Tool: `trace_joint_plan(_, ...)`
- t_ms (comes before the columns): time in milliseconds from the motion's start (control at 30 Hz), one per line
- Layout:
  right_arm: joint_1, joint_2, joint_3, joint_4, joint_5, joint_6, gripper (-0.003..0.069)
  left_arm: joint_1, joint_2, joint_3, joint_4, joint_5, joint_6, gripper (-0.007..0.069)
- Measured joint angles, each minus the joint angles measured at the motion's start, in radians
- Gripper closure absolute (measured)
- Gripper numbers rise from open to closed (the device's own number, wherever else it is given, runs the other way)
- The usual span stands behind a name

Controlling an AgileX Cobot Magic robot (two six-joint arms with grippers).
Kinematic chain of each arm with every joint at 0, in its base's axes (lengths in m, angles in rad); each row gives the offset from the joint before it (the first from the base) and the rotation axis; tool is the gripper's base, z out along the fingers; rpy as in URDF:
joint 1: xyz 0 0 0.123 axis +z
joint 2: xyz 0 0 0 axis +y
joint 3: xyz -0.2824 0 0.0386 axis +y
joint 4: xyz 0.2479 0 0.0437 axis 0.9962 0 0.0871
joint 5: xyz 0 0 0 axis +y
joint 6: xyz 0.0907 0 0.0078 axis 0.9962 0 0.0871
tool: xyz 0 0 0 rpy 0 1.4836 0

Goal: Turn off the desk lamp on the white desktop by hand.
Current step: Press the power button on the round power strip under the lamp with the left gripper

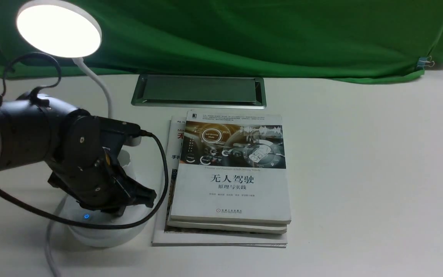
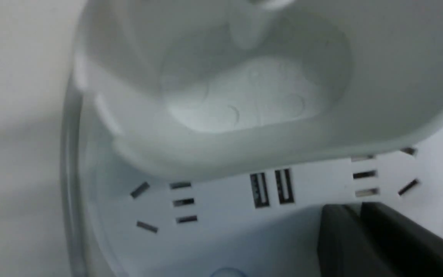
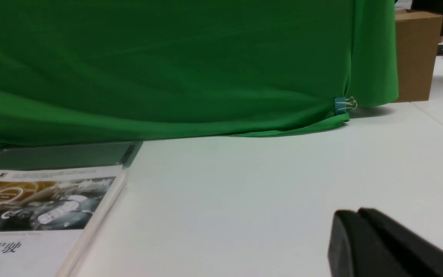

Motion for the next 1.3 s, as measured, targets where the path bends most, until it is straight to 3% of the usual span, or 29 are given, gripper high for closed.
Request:
trace_joint_plan(300, 0.0, 0.0, 0.0, 0.0, 0.0, 0.0, 0.0622, 0.0, -0.106, 0.009, 0.048, 0.011, -0.034, 0.0581)
trace_joint_plan(767, 0.0, 0.0, 0.0, 0.0, 0.0, 0.0, 0.0622, 0.0, -0.058, 0.092, 0.021, -0.08, -0.035, 0.0581)
trace_joint_plan(1300, 0.0, 0.0, 0.0, 0.0, 0.0, 0.0, 0.0622, 0.0, -0.143, 0.068, 0.042, -0.045, -0.041, 0.0581)
